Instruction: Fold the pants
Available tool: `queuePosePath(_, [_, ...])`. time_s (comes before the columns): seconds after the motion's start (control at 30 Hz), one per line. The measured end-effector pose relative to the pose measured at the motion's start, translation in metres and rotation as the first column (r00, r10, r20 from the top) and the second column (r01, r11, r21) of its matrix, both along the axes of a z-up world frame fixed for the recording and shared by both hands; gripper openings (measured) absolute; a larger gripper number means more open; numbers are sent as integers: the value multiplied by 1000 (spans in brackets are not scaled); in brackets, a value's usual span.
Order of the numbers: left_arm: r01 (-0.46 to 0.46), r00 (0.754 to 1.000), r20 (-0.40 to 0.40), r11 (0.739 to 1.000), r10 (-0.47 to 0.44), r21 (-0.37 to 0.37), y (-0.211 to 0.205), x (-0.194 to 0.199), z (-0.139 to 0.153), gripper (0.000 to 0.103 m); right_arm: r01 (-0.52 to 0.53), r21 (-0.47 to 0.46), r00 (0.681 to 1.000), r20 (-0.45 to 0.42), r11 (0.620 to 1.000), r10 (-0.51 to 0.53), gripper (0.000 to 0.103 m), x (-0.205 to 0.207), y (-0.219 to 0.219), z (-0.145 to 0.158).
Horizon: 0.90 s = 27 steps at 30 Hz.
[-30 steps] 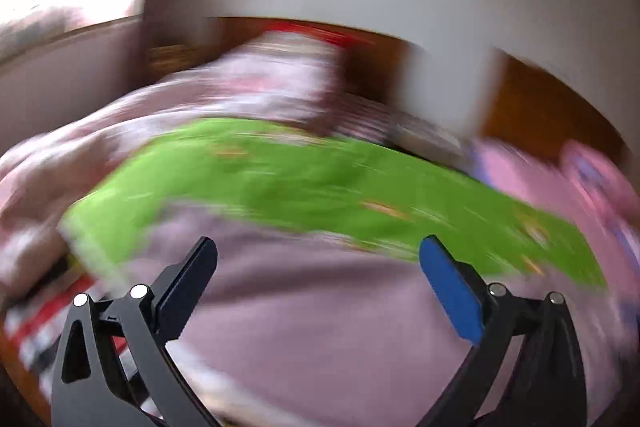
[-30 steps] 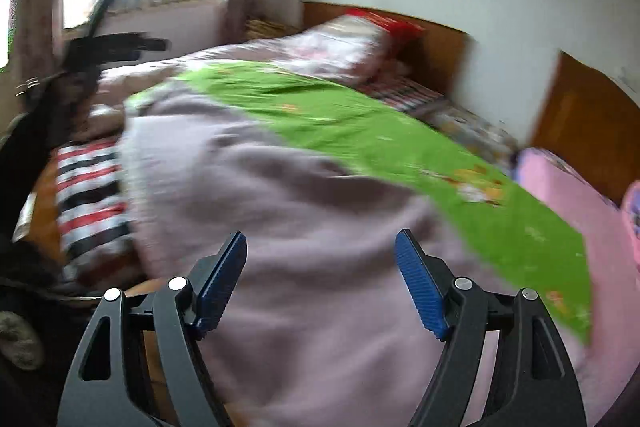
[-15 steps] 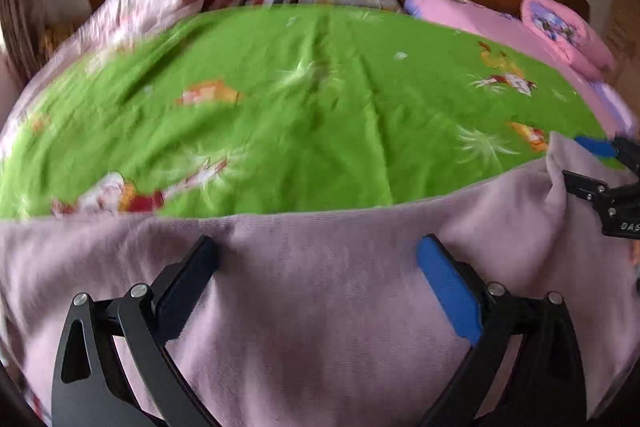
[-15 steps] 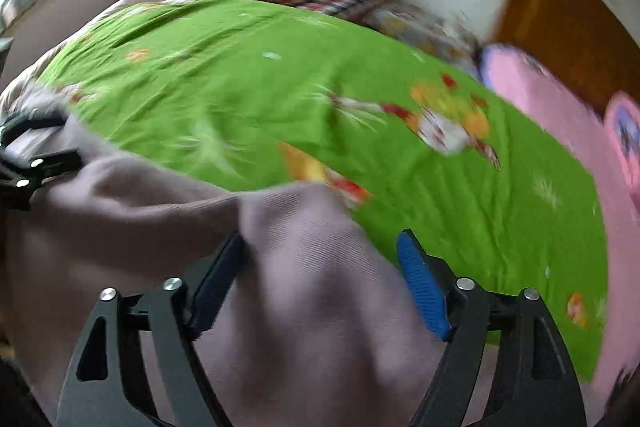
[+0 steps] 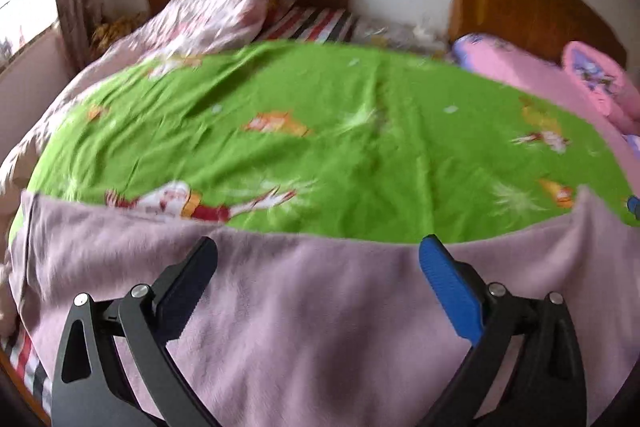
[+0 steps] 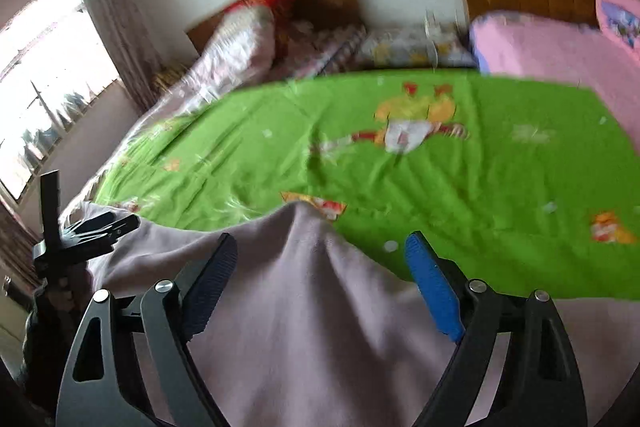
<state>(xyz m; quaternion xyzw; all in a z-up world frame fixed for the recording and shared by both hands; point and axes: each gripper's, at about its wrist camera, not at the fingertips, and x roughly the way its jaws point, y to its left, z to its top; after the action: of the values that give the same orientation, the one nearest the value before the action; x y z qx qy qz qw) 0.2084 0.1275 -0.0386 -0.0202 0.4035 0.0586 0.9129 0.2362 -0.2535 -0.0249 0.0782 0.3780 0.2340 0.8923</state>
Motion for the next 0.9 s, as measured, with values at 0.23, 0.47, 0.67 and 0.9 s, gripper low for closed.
queuePosePath(0.23, [338, 938, -133, 928, -319, 157, -93, 23, -8, 101, 141, -402, 984, -41, 905, -172, 88, -10, -32, -29])
queuePosePath(0.47, [251, 954, -180, 967, -238, 50, -75, 67, -33, 102, 258, -346, 947, -93, 902, -307, 88, -14, -80, -45])
queuePosePath(0.67, [-15, 990, -141, 1000, 15, 6, -37, 70, -37, 88, 333, -329, 924, -74, 884, -375, 88, -10, -90, -44])
queuePosePath(0.9, [139, 990, 5, 990, -139, -24, -71, 37, -4, 93, 257, -263, 965, 15, 930, -263, 89, -21, -74, -22])
